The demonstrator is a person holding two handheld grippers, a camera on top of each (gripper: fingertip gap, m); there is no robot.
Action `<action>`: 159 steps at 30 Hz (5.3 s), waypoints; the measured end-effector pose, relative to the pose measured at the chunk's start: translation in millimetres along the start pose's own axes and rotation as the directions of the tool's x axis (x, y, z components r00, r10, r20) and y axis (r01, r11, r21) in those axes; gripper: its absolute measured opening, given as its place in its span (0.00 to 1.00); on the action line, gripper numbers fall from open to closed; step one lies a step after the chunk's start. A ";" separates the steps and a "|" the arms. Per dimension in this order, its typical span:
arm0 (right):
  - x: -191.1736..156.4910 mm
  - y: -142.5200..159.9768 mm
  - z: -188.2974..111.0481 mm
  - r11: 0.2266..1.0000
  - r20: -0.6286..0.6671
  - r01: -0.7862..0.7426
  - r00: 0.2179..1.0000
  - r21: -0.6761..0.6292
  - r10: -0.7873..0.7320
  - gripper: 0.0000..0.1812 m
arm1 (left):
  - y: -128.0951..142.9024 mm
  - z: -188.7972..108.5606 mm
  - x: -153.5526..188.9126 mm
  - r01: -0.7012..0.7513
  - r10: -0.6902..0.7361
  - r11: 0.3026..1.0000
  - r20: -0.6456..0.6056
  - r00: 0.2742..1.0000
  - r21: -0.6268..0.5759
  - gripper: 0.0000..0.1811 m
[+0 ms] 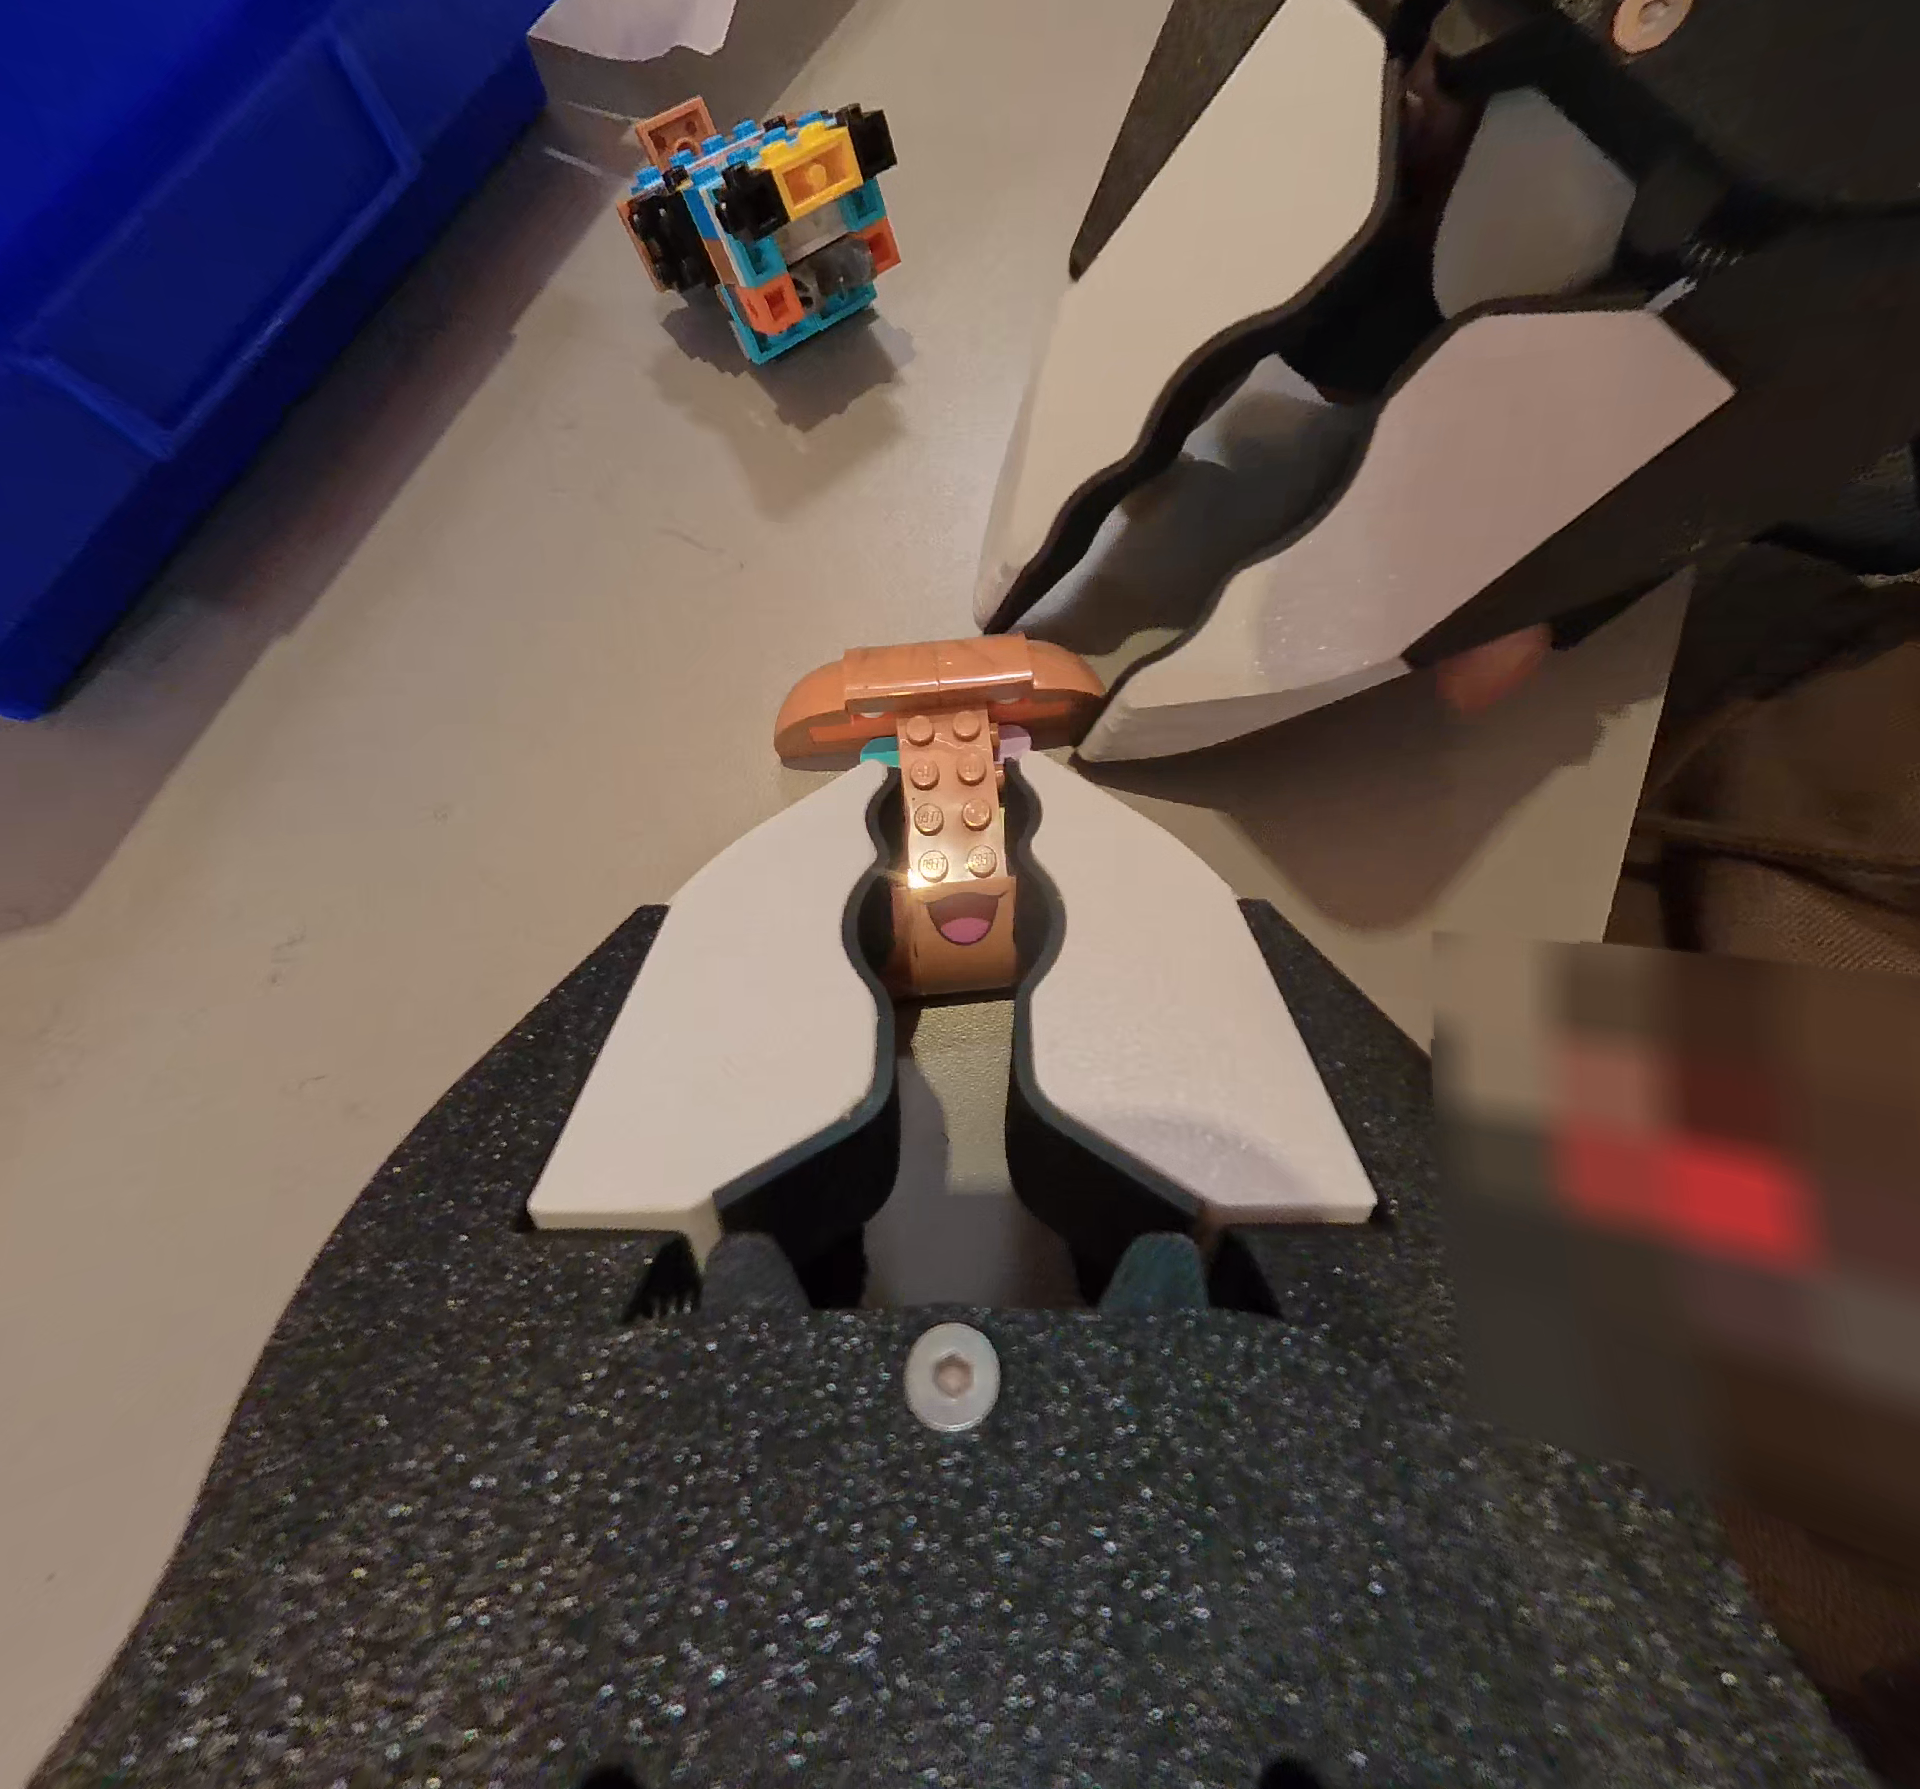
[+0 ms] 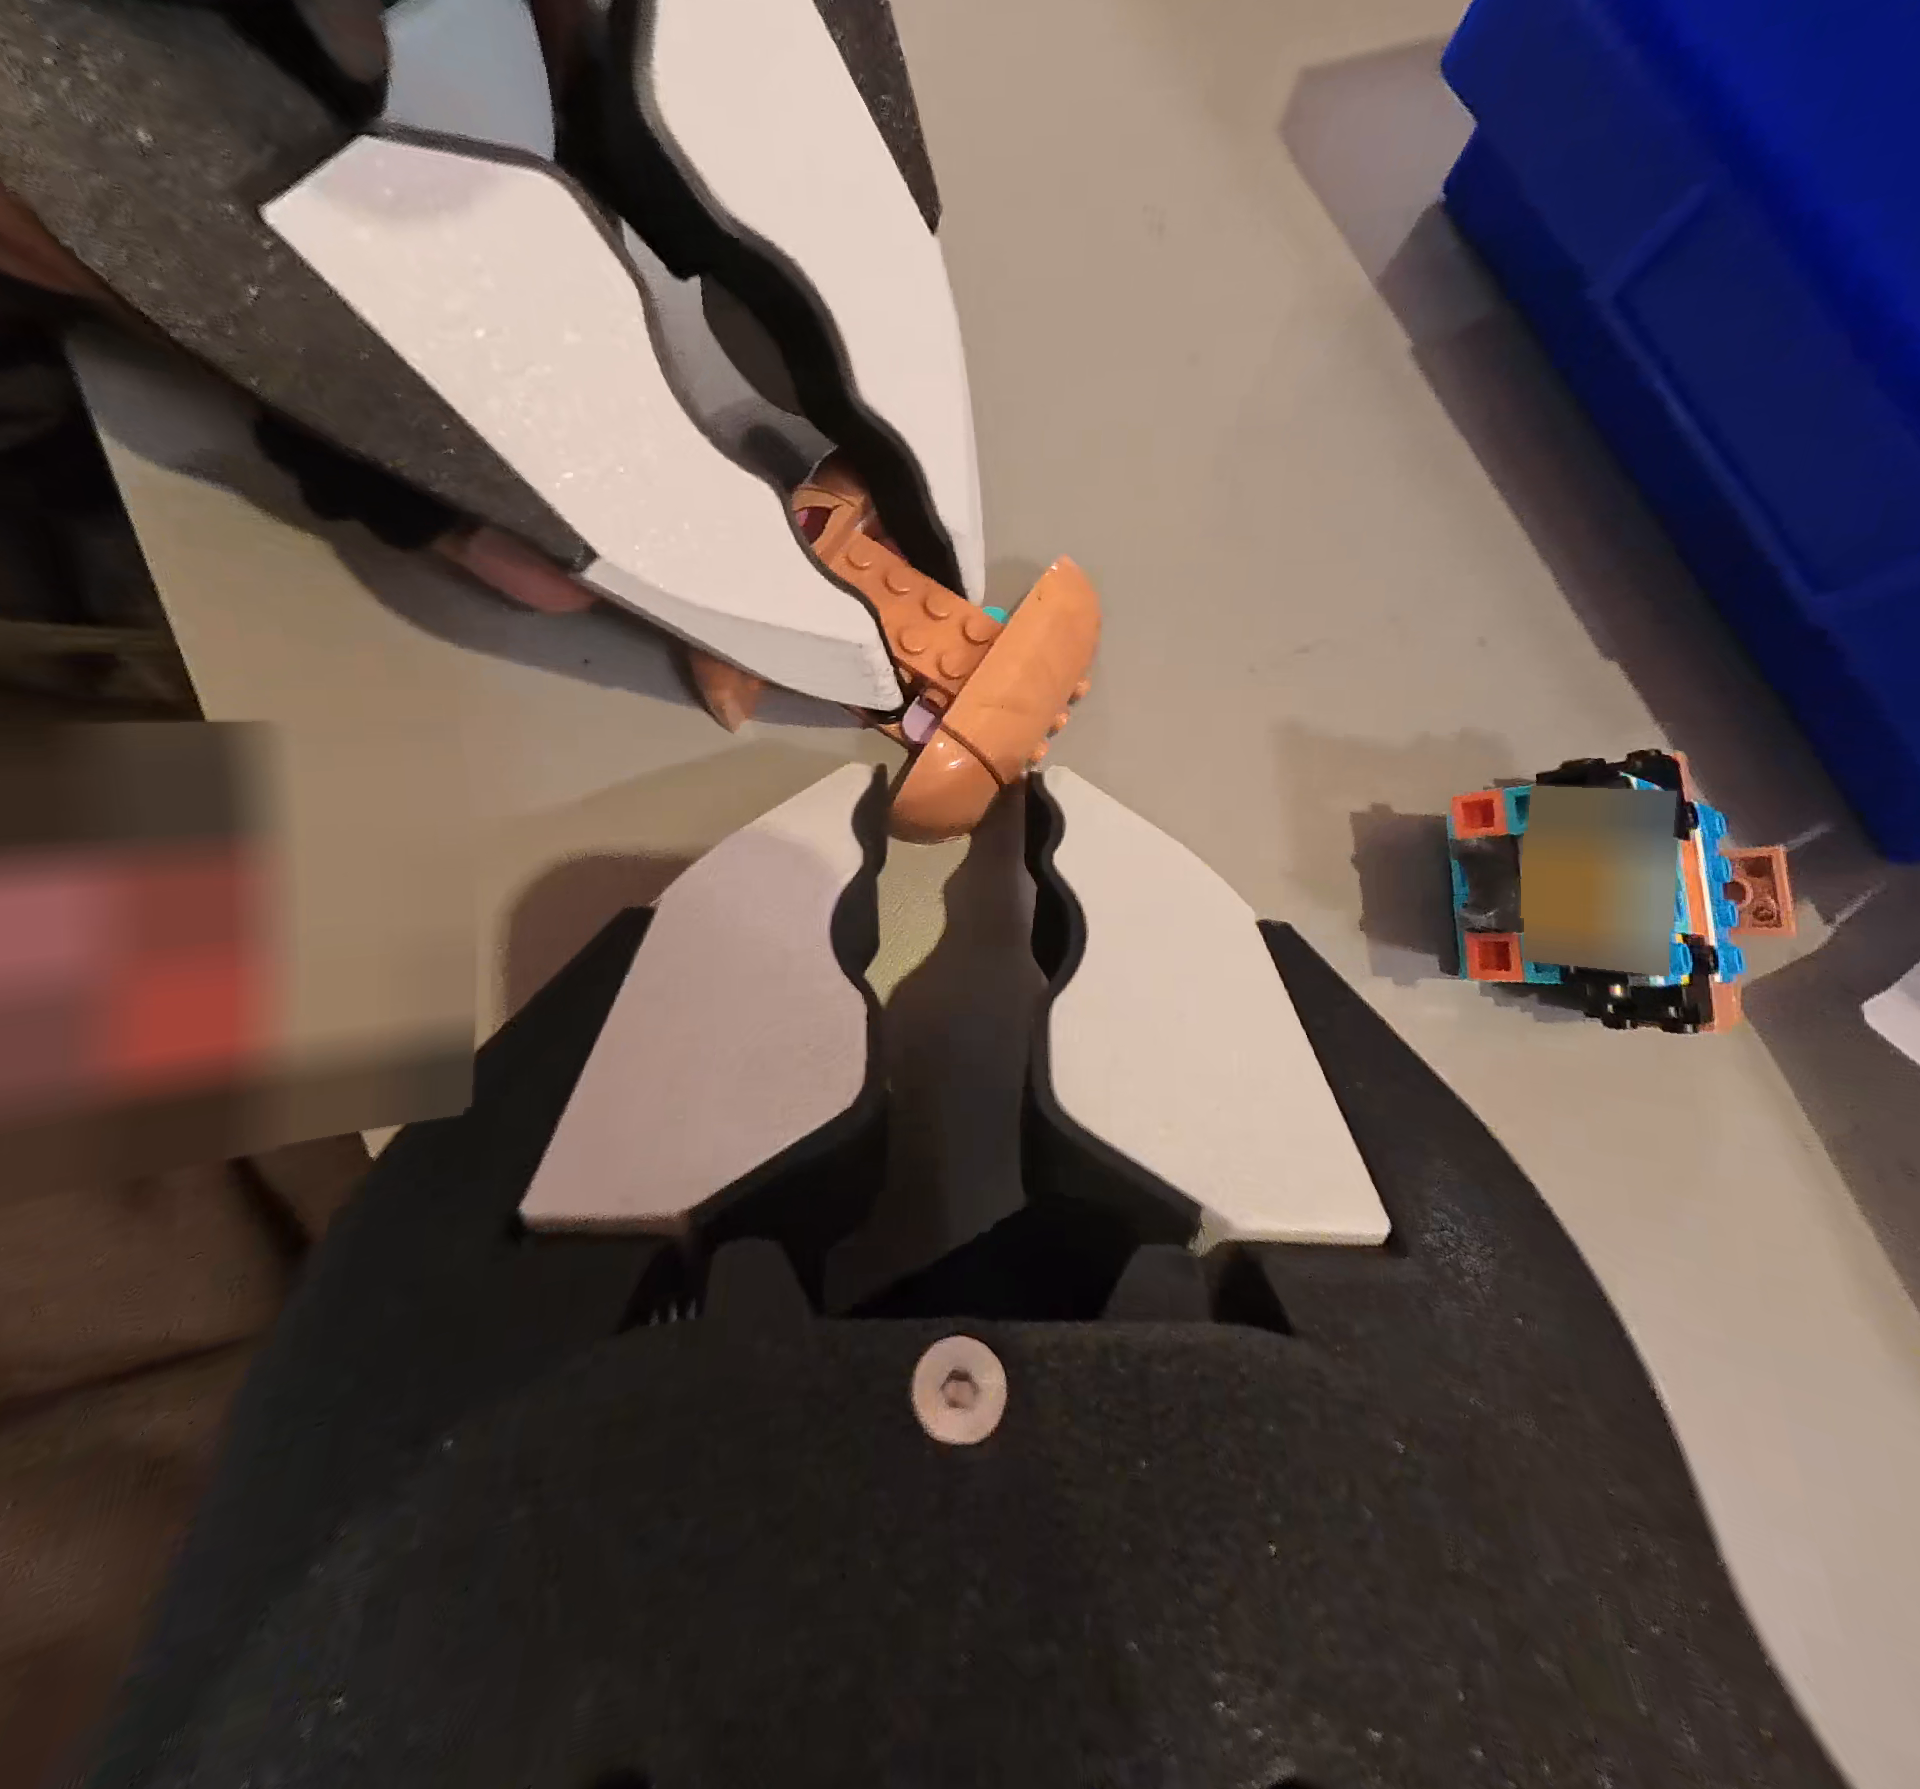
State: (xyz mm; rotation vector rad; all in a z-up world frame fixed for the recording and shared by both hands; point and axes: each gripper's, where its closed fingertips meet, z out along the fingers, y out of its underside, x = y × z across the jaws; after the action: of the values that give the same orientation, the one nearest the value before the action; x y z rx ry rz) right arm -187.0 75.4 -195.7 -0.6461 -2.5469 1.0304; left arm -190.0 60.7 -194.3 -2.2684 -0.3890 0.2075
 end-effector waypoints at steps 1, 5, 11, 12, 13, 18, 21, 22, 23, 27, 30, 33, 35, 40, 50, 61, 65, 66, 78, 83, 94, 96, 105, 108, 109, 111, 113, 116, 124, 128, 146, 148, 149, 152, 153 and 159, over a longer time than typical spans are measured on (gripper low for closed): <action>0.1 -0.1 0.4 1.000 -0.007 -0.002 1.000 -0.004 0.002 0.14 | 0.0 0.0 -0.4 -0.001 0.001 1.000 0.005 1.000 -0.001 0.10; 0.5 0.0 0.7 0.999 -0.024 0.041 0.999 -0.024 -0.042 0.13 | 0.1 0.3 -1.1 -0.009 0.009 1.000 0.018 1.000 -0.003 0.10; 1.9 1.1 0.7 0.986 -0.009 0.160 0.987 -0.041 -0.161 0.12 | -0.3 0.4 -1.5 -0.011 0.011 1.000 0.009 1.000 -0.006 0.10; 2.0 1.1 0.6 0.983 -0.002 0.181 0.983 -0.041 -0.181 0.12 | -0.4 0.5 -1.5 -0.012 0.012 1.000 0.006 1.000 -0.007 0.10; 2.1 1.2 0.6 0.980 0.005 0.194 0.981 -0.038 -0.193 0.12 | -0.4 0.6 -1.5 -0.012 0.012 1.000 0.004 1.000 -0.008 0.10; 1.9 1.5 0.2 0.973 0.046 0.227 0.973 -0.032 -0.226 0.12 | -0.8 0.9 -2.1 -0.024 0.024 1.000 -0.019 1.000 -0.008 0.10; 0.3 2.6 -1.6 0.967 0.087 0.253 0.965 -0.038 -0.249 0.12 | -0.9 0.8 0.0 -0.032 0.032 0.999 -0.033 0.999 -0.008 0.10; -0.4 3.0 -2.3 0.963 0.100 0.266 0.960 -0.037 -0.261 0.12 | -0.9 0.7 0.6 -0.035 0.035 0.999 -0.038 0.999 -0.008 0.10; -1.2 3.4 -3.1 0.961 0.115 0.276 0.956 -0.035 -0.271 0.13 | -0.9 0.8 1.6 -0.038 0.038 0.999 -0.042 0.998 -0.007 0.10; 1.1 0.7 -0.8 0.973 0.119 0.230 0.966 0.022 -0.231 0.13 | -1.2 0.9 -1.8 -0.018 0.018 1.000 -0.029 0.999 -0.006 0.10; 0.7 -2.2 -2.4 0.977 0.108 0.204 0.972 0.065 -0.210 0.14 | -1.3 0.0 -1.1 0.007 -0.007 1.000 -0.057 0.998 -0.002 0.10; -0.2 -3.9 -8.7 0.937 0.010 0.336 0.941 0.097 -0.338 0.15 | -1.1 -1.0 -1.2 0.028 -0.028 1.000 -0.075 0.997 -0.001 0.10; 3.7 -1.9 -12.3 0.910 -0.062 0.409 0.912 0.066 -0.406 0.18 | -1.4 -1.3 -1.1 0.037 -0.037 0.999 -0.086 0.996 -0.001 0.10; 5.0 -1.5 -14.0 0.846 -0.137 0.533 0.839 0.014 -0.526 0.21 | -3.6 -4.0 2.2 0.069 -0.067 0.998 -0.148 0.987 0.011 0.10; 3.9 -15.2 -5.8 0.677 -0.275 0.736 0.647 -0.020 -0.711 0.16 | -10.3 -14.0 10.7 0.136 -0.114 0.989 -0.310 0.944 0.052 0.10; 3.7 -9.9 -13.6 0.901 -0.083 0.430 0.901 0.063 -0.425 0.13 | -35.4 -51.5 13.3 -0.231 0.297 0.859 -0.078 0.952 0.457 0.34; 3.2 -11.8 -17.4 0.942 -0.034 0.328 0.945 0.077 -0.326 0.12 | -20.3 -36.4 19.0 -0.443 0.464 0.822 0.031 0.885 0.358 0.36; 1.8 -13.0 -18.1 0.948 -0.019 0.307 0.952 0.086 -0.307 0.12 | -21.1 -34.2 17.5 -0.456 0.469 0.819 0.052 0.882 0.349 0.34; -16.2 -17.6 -17.4 0.943 0.131 0.281 0.943 0.179 -0.306 0.21 | -19.4 -33.3 16.7 -0.290 0.338 0.902 -0.105 0.935 0.319 0.11; -19.7 -17.1 -6.8 0.948 0.201 0.269 0.932 0.171 -0.301 0.27 | -18.4 -34.1 21.1 -0.288 0.346 0.902 -0.138 0.928 0.322 0.11; -6.2 -35.4 -21.3 0.952 0.276 0.019 0.955 0.306 -0.108 0.13 | -25.6 -36.0 5.5 -0.130 0.189 0.934 -0.153 0.970 0.332 0.28; -3.9 -37.6 -24.9 0.945 0.287 -0.016 0.954 0.327 -0.084 0.13 | -25.2 -33.9 1.3 -0.080 0.137 0.948 -0.170 0.976 0.309 0.28; -4.2 -50.8 -32.8 0.910 0.359 -0.122 0.933 0.396 -0.031 0.13 | -14.2 -19.9 6.7 -0.109 0.146 0.976 -0.190 0.971 0.191 0.20; -4.9 -56.0 -37.4 0.889 0.382 -0.147 0.923 0.433 -0.034 0.13 | -19.3 -26.9 9.9 -0.075 0.132 0.968 -0.229 0.964 0.241 0.19; -5.5 -59.1 -40.6 0.875 0.394 -0.159 0.918 0.457 -0.039 0.13 | -22.3 -30.6 13.0 -0.039 0.112 0.964 -0.267 0.957 0.264 0.18; -4.9 -66.0 -48.6 0.839 0.413 -0.190 0.910 0.510 -0.045 0.14 | -31.5 -40.1 19.5 0.068 0.056 0.946 -0.364 0.930 0.318 0.15; -1.5 -70.1 -55.5 0.806 0.420 -0.218 0.907 0.550 -0.040 0.13 | -40.3 -47.2 20.9 0.165 0.005 0.919 -0.429 0.903 0.359 0.14; 2.5 -73.1 -65.3 0.763 0.441 -0.264 0.897 0.590 -0.031 0.14 | -44.3 -51.5 22.5 0.202 -0.004 0.902 -0.462 0.887 0.381 0.14; -1.8 -76.8 -75.6 0.719 0.519 -0.337 0.854 0.608 -0.038 0.14 | -49.7 -59.6 26.5 0.262 -0.011 0.875 -0.525 0.851 0.407 0.14; -4.0 -77.7 -77.6 0.710 0.551 -0.368 0.834 0.600 -0.034 0.13 | -51.1 -61.6 30.9 0.275 -0.004 0.870 -0.554 0.832 0.408 0.14; -12.1 -84.7 -85.3 0.672 0.317 -0.146 0.938 0.726 -0.139 0.09 | -64.7 -58.3 41.6 0.258 0.042 0.841 -0.534 0.845 0.475 0.11; -10.1 -86.6 -87.8 0.654 0.263 -0.108 0.954 0.749 -0.144 0.08 | -66.8 -60.4 38.4 0.263 0.042 0.827 -0.521 0.853 0.497 0.11; -7.8 -88.2 -92.0 0.631 0.221 -0.079 0.964 0.772 -0.149 0.08 | -68.9 -62.5 34.7 0.275 0.035 0.810 -0.511 0.859 0.517 0.11; 5.5 -91.2 -108.9 0.545 0.095 -0.019 0.989 0.838 -0.113 0.10 | -81.2 -78.0 13.4 0.384 -0.033 0.694 -0.506 0.862 0.609 0.11; 12.2 -90.2 -110.1 0.539 0.058 -0.004 0.995 0.842 -0.082 0.10 | -84.6 -84.6 4.9 0.439 -0.063 0.639 -0.525 0.849 0.631 0.11; 24.8 -74.0 -66.9 0.742 -0.142 0.153 0.987 0.653 -0.079 0.10 | -84.0 -103.5 -30.6 0.669 -0.182 0.416 -0.665 0.724 0.616 0.11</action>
State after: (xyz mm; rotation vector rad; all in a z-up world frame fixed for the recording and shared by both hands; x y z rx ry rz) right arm -199.5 79.2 -93.8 -0.3136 -1.8828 1.6723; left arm -208.3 30.4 -62.1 -1.0896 -0.4680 -0.4315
